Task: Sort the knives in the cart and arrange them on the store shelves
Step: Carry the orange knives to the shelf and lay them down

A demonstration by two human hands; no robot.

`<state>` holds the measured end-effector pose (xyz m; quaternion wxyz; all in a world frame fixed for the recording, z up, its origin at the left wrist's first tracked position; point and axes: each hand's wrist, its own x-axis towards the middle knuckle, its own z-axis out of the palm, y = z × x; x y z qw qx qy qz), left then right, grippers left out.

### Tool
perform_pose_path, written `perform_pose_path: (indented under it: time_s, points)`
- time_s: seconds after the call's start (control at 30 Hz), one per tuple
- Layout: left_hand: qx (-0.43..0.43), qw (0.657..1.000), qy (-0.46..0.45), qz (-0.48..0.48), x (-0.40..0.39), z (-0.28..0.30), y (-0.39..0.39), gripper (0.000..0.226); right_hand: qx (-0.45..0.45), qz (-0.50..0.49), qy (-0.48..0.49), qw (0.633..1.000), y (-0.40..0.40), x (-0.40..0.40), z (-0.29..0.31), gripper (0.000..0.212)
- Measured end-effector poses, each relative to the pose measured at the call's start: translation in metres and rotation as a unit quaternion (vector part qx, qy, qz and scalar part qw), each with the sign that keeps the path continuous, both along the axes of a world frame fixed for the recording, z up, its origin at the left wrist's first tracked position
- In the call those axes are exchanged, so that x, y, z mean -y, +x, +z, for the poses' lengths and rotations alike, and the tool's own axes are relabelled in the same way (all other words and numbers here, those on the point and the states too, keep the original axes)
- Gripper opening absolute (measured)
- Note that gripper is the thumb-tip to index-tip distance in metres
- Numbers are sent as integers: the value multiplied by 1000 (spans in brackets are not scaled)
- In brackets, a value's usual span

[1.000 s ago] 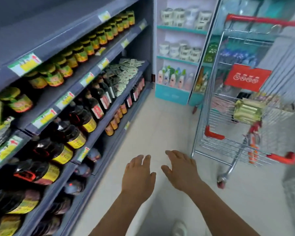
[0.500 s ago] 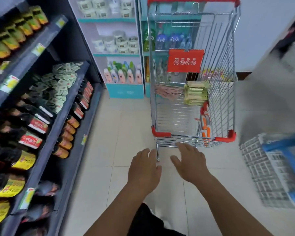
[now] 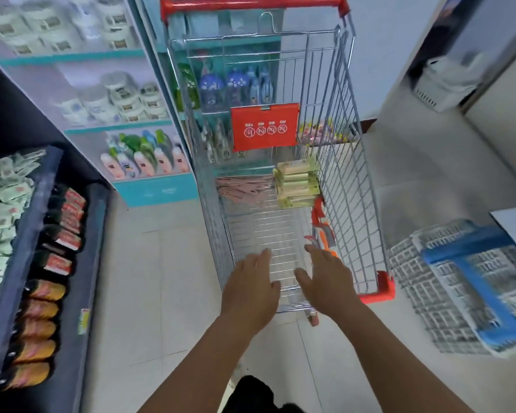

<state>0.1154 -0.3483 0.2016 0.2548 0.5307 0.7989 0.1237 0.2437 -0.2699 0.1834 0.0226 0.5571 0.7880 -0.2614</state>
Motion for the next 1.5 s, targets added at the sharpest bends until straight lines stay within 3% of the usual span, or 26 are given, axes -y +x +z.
perform_pose_path:
  time_s: [0.37,0.73,1.0,1.1,1.2,1.3,1.5]
  points:
    - [47,994,-85,-56,-103,-79,1,64,-16,-97,-112,989,7,-86,-97,66]
    - [69,986,-149,-38,-180,-185,14,64,75,-154,-155,973,12,-161,-209,65]
    - [105,977,-187,-5,-191,-244,20,61,114,-167,-186,962,0,-160,-246,79]
    - [135,974,-182,13,-190,-253,18,56,69,-128,-201,969,-16,-153,-254,78]
    - [145,973,-172,51,-193,-255,9,47,-39,-114,-236,964,-30,-145,-259,50]
    - [135,976,-153,72,-192,-259,1,35,-83,-93,-200,972,-26,-147,-257,42]
    - [52,981,-160,93,-204,-272,2,43,14,-109,-16,994,-5,-182,-270,68]
